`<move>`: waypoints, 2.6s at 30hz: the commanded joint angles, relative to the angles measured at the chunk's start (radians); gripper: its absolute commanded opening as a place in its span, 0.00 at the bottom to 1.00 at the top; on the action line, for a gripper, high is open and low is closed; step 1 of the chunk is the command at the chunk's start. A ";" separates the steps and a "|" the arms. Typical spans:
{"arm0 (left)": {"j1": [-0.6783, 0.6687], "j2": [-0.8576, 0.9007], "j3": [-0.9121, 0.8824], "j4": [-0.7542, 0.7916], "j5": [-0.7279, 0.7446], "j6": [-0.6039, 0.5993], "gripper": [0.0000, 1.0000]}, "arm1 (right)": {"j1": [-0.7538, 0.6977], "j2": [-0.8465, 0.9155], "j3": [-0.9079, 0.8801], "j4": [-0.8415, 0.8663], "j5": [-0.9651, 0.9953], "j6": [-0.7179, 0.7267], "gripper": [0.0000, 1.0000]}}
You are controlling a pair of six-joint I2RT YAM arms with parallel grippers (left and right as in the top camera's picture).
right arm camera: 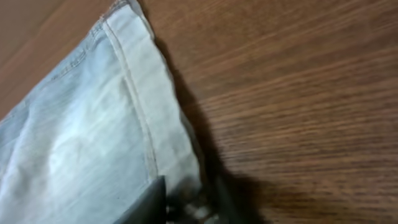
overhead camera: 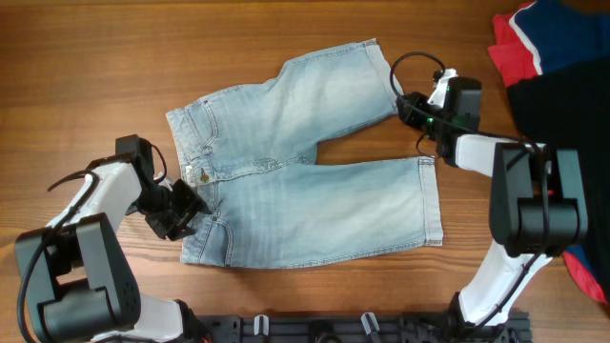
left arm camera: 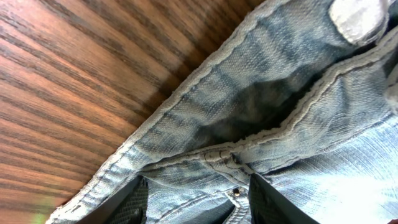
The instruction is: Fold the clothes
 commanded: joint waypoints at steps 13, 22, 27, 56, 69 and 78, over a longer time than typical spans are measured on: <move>0.020 0.025 -0.019 0.021 -0.175 0.040 0.52 | -0.107 -0.045 -0.014 -0.439 0.173 -0.065 0.04; 0.020 0.025 -0.019 0.026 -0.203 0.061 0.53 | -0.134 -0.198 -0.014 -0.587 0.349 -0.141 0.04; 0.020 0.024 -0.003 0.053 -0.184 0.061 0.52 | -0.134 -0.320 -0.014 -0.723 0.349 -0.144 0.12; 0.019 -0.245 0.000 -0.292 -0.004 0.027 1.00 | 0.027 -0.836 -0.246 -1.310 0.030 0.021 0.47; -0.181 -0.243 -0.045 -0.108 0.015 0.016 0.93 | 0.137 -0.564 -0.351 -1.069 0.002 0.069 0.31; -0.275 -0.186 -0.090 0.110 0.013 0.001 0.84 | 0.136 -0.425 -0.350 -0.850 0.003 0.066 0.27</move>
